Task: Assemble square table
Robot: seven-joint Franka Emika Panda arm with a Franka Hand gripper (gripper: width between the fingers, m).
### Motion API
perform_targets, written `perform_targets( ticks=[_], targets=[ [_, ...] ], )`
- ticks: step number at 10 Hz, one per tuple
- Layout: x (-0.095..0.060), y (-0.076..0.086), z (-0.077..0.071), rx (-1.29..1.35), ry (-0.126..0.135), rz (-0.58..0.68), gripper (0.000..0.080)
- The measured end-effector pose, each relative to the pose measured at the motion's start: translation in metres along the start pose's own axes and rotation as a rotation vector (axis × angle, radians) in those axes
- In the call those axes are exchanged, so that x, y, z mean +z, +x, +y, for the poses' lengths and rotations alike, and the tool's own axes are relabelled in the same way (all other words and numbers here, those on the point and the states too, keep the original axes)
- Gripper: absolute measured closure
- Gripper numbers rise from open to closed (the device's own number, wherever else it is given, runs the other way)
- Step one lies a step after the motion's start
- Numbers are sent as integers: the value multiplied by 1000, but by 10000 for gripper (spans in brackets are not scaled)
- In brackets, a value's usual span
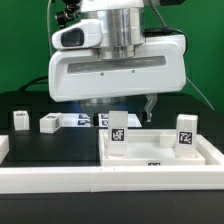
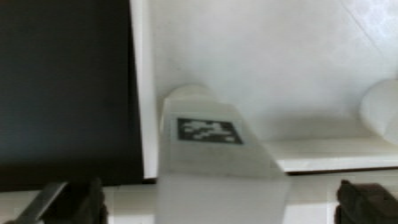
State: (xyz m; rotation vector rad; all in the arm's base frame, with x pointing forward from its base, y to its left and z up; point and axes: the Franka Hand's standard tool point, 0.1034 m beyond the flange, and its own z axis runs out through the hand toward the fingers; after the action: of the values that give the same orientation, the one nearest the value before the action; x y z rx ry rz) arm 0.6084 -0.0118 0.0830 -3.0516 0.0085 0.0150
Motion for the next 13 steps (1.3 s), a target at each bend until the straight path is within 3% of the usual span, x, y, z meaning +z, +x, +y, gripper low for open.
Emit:
perform_targets(
  ticks=[3,5,6,7,11,13],
  targets=[
    [-2,3,1,-1,-4,23,150],
    [0,2,1,-2,-7,32,382],
    [0,2,1,-1,-8,32,382],
    [0,2,1,11,-7,32,511],
    [0,2,1,101,-4,32,511],
    [1,3,2,326,21,37,511]
  ],
)
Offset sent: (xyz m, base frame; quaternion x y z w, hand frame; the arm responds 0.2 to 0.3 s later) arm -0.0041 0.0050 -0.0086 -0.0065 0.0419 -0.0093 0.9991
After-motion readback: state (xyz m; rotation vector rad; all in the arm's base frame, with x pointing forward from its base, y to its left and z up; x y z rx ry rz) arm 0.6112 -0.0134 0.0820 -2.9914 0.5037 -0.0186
